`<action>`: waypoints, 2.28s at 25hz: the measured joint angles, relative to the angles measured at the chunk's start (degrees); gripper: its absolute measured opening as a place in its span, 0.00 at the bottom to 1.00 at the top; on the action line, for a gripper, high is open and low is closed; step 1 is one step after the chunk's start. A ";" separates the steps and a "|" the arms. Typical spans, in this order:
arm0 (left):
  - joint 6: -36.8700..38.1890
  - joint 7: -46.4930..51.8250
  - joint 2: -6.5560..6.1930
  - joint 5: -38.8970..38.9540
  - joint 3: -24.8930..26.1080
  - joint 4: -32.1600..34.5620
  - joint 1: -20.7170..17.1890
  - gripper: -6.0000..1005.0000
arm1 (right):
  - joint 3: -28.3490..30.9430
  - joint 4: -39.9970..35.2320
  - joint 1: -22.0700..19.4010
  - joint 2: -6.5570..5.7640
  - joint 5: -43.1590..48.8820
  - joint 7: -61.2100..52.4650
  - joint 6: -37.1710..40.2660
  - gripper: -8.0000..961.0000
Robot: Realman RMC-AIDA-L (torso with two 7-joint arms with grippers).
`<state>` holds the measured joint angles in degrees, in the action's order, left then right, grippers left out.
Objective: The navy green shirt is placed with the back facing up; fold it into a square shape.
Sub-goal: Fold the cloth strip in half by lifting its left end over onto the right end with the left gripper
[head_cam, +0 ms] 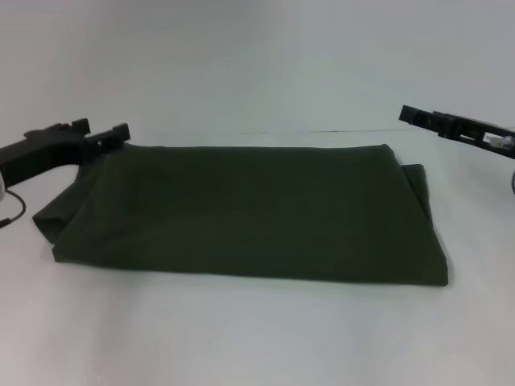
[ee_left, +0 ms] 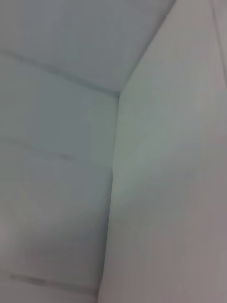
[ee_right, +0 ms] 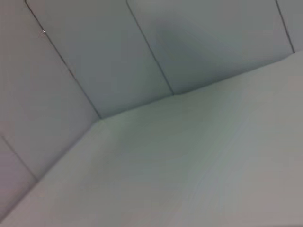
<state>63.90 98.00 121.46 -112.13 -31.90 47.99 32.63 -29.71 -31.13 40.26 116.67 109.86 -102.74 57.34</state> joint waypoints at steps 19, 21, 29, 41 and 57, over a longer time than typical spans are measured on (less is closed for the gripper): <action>14.80 -0.57 0.14 5.45 1.05 -0.44 -9.03 0.85 | -5.97 -0.16 -1.90 -5.79 4.84 -19.22 10.16 0.84; 10.50 0.40 -0.07 5.18 2.68 -3.46 -9.21 0.85 | -5.98 -0.16 -1.89 -5.09 4.84 -19.06 10.32 0.84; 3.53 5.69 -1.20 3.03 2.84 -6.02 -9.34 0.85 | -5.98 -0.09 -1.17 -3.71 4.81 -18.99 8.08 0.84; -4.78 6.20 -1.62 -2.53 1.62 -8.99 -8.37 0.85 | -6.33 0.46 -0.97 -3.24 4.84 -18.90 5.85 0.84; -7.12 6.15 -1.51 -6.59 -1.55 -9.63 -6.47 0.84 | -6.38 0.64 -1.67 -3.20 4.84 -18.96 5.75 0.84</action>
<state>56.78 104.15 119.95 -118.72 -33.45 38.36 26.17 -36.09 -30.49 38.58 113.47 114.70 -121.70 63.10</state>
